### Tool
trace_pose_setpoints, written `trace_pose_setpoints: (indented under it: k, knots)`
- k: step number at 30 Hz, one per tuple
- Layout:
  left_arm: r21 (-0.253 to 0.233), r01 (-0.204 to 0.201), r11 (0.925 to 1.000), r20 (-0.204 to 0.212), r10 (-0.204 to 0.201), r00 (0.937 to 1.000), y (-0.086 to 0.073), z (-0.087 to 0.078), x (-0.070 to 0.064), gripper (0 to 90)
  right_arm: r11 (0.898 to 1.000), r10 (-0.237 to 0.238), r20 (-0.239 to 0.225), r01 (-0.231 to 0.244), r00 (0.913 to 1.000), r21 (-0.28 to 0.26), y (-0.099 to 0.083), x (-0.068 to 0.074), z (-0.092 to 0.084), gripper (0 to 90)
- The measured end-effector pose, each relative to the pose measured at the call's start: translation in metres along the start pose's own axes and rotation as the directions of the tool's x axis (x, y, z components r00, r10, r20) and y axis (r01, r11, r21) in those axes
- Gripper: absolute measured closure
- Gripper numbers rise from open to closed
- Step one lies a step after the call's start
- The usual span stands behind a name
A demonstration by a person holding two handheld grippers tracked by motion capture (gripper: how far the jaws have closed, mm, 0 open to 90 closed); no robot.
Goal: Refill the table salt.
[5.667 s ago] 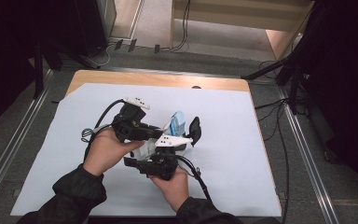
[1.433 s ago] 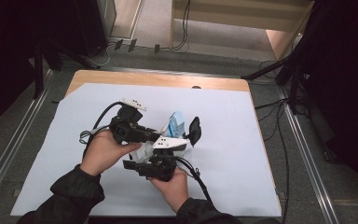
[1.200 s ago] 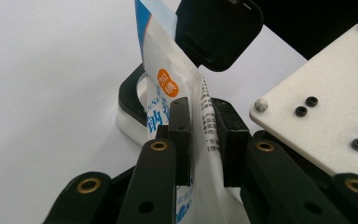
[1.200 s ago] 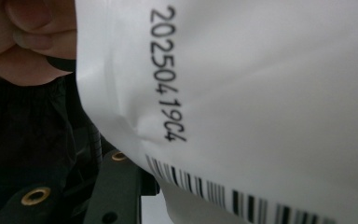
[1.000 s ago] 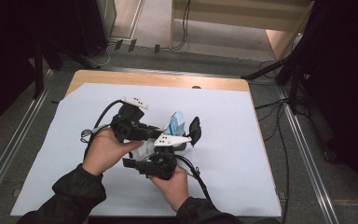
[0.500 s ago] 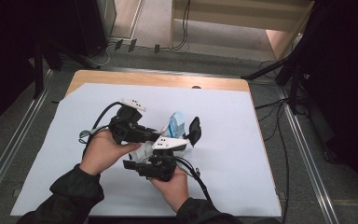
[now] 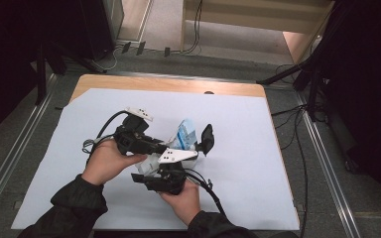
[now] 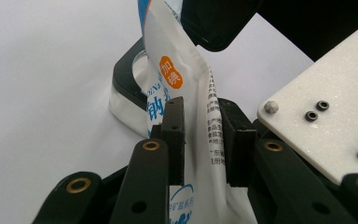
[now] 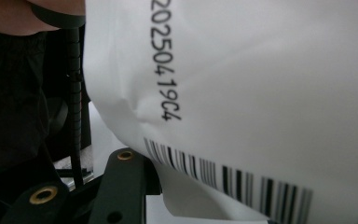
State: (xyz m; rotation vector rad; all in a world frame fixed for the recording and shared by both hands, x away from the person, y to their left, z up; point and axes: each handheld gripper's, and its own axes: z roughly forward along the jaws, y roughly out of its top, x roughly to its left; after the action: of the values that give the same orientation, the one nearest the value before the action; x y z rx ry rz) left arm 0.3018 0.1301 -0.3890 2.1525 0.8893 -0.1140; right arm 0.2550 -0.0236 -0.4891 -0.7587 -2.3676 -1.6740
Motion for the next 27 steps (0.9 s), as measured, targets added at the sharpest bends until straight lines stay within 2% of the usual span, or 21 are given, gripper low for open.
trace_pose_setpoints:
  k: [13,16,18,23,27]
  knots:
    - [-0.002,-0.004,1.0000,0.002,0.004,1.0000,-0.0013,0.0032,0.0025,72.6,0.998,-0.051,0.017,0.051,0.9985,0.030,-0.0013,-0.0026,0.0006,64.4]
    - [-0.010,-0.012,0.9999,-0.012,0.012,0.9999,-0.0012,0.0037,0.0017,73.4,0.998,-0.056,0.020,0.056,0.9982,0.031,-0.0010,-0.0038,0.0003,64.5]
    - [-0.010,-0.013,0.9999,-0.014,0.013,0.9998,-0.0014,0.0034,0.0011,76.9,0.998,-0.055,0.019,0.054,0.9983,0.031,-0.0008,-0.0042,0.0003,64.6]
    - [-0.016,-0.027,0.9995,-0.067,0.026,0.9974,-0.0022,0.0016,0.0003,81.3,0.999,-0.040,0.019,0.040,0.9990,0.027,0.0007,-0.0061,0.0005,61.8]
    - [-0.018,-0.031,0.9994,-0.097,0.029,0.9949,-0.0040,0.0014,0.0019,82.9,1.000,0.004,0.033,-0.004,0.9995,0.013,0.0020,-0.0087,-0.0017,56.3]
